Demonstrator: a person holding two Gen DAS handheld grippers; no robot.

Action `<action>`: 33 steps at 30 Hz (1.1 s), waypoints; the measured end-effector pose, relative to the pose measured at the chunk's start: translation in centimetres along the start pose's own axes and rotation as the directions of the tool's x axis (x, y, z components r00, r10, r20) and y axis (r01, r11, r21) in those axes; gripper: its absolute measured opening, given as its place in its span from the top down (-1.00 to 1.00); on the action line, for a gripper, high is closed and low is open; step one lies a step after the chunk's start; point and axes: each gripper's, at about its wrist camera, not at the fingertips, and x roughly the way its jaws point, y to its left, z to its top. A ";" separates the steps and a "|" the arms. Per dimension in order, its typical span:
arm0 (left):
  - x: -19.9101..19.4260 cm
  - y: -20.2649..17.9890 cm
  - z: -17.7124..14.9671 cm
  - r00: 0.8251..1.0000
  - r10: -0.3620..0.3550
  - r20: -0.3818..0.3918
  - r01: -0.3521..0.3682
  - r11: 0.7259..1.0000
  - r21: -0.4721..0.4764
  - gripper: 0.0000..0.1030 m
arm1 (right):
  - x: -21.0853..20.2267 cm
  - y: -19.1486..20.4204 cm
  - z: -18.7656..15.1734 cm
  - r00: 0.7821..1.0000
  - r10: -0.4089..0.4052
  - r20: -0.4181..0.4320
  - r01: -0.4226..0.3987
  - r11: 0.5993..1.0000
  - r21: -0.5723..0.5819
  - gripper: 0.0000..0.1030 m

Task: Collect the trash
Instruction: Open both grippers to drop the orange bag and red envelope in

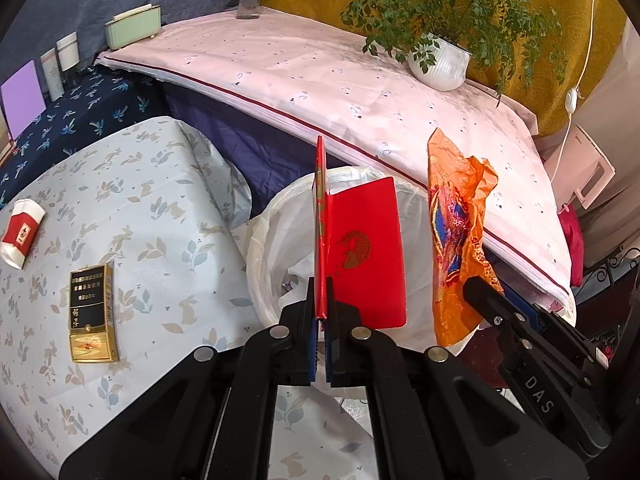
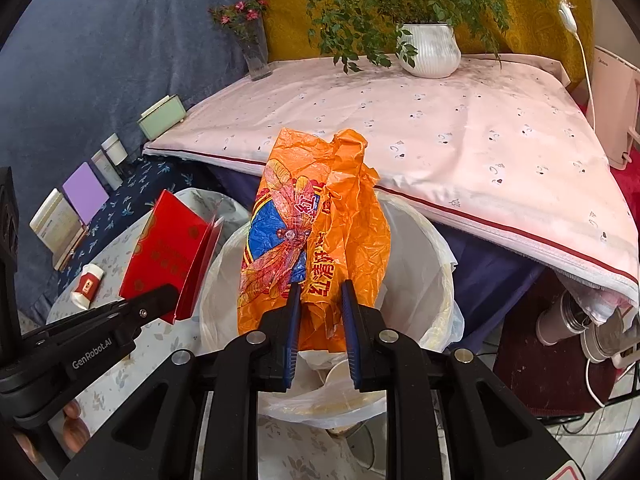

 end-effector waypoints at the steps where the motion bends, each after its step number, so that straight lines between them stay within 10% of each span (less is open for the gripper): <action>1: 0.2 0.0 0.1 1.000 -0.004 -0.003 0.004 1.000 -0.005 0.91 | 0.0 0.0 0.0 1.000 -0.002 0.001 0.002 1.000 0.001 0.54; 9: 0.2 0.1 0.0 0.999 0.023 0.028 -0.023 1.000 -0.013 0.01 | -0.1 -0.5 0.1 0.999 -0.022 0.025 0.022 1.000 0.020 0.18; 33: -3.1 6.6 -0.9 0.993 0.097 0.063 -0.089 0.988 -0.124 -0.10 | -1.1 4.8 -0.3 0.999 0.015 0.037 -0.012 0.998 -0.065 -0.02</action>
